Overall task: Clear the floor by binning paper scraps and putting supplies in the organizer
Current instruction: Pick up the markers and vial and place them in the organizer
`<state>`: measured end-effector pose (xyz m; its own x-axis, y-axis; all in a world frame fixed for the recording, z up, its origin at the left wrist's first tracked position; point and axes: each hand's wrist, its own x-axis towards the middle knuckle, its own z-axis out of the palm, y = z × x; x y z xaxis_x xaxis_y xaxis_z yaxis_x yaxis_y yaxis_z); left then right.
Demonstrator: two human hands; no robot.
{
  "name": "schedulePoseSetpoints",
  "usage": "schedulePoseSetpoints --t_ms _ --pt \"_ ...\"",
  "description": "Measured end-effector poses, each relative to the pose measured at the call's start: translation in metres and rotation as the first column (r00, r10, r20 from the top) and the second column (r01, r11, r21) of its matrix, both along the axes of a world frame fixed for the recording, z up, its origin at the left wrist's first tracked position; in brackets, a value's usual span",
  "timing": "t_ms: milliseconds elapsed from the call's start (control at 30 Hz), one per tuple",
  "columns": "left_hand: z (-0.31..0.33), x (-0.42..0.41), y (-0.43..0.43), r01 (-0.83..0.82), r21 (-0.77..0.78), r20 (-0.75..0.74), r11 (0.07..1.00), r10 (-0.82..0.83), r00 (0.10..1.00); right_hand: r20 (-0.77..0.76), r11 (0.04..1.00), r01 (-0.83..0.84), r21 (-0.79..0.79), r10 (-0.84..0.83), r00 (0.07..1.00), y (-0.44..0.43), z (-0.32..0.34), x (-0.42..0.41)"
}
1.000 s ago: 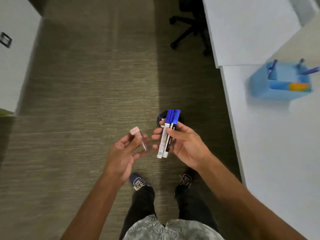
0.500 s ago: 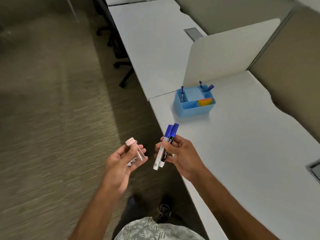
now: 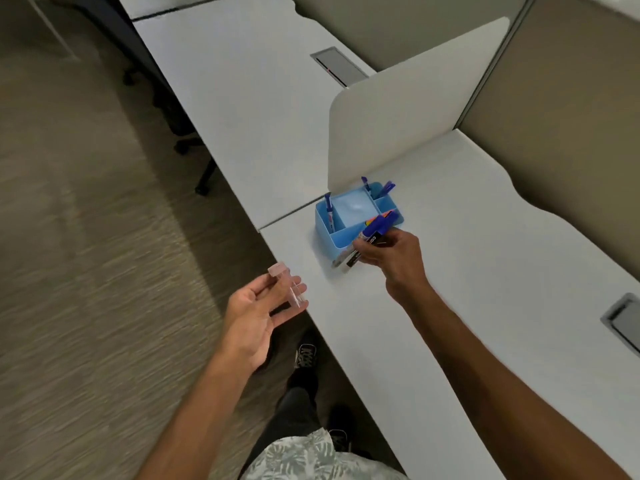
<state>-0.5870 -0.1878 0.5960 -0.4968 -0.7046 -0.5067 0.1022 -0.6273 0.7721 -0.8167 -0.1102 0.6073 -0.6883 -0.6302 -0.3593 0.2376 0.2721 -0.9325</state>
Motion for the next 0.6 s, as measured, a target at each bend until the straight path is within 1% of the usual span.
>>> schedulePoseSetpoints --t_ms 67,167,267,333,467,600 --pt "-0.007 -0.013 -0.021 0.023 0.019 0.025 1.0 -0.024 0.999 -0.087 1.0 0.012 0.028 -0.01 0.996 -0.024 -0.007 -0.024" --pt "-0.016 -0.03 -0.05 0.057 0.044 0.051 0.997 -0.059 0.997 -0.208 0.994 -0.002 0.106 0.024 0.978 -0.064 -0.023 -0.056" --pt "-0.023 -0.043 -0.074 0.097 0.08 0.062 0.992 -0.102 0.993 -0.34 0.968 -0.007 0.253 0.096 0.936 -0.108 -0.045 -0.072" --pt "-0.028 -0.05 -0.088 0.111 0.113 0.07 0.987 -0.119 0.99 -0.398 0.934 -0.013 0.356 0.165 0.902 -0.136 -0.062 -0.076" --pt "-0.037 -0.063 -0.11 0.149 0.153 0.093 0.977 -0.165 0.982 -0.4 0.847 -0.069 0.528 0.319 0.859 -0.166 -0.099 -0.074" --pt "-0.044 -0.077 -0.129 0.154 0.184 0.106 0.971 -0.176 0.979 -0.425 0.786 -0.057 0.616 0.392 0.816 -0.177 -0.115 -0.063"
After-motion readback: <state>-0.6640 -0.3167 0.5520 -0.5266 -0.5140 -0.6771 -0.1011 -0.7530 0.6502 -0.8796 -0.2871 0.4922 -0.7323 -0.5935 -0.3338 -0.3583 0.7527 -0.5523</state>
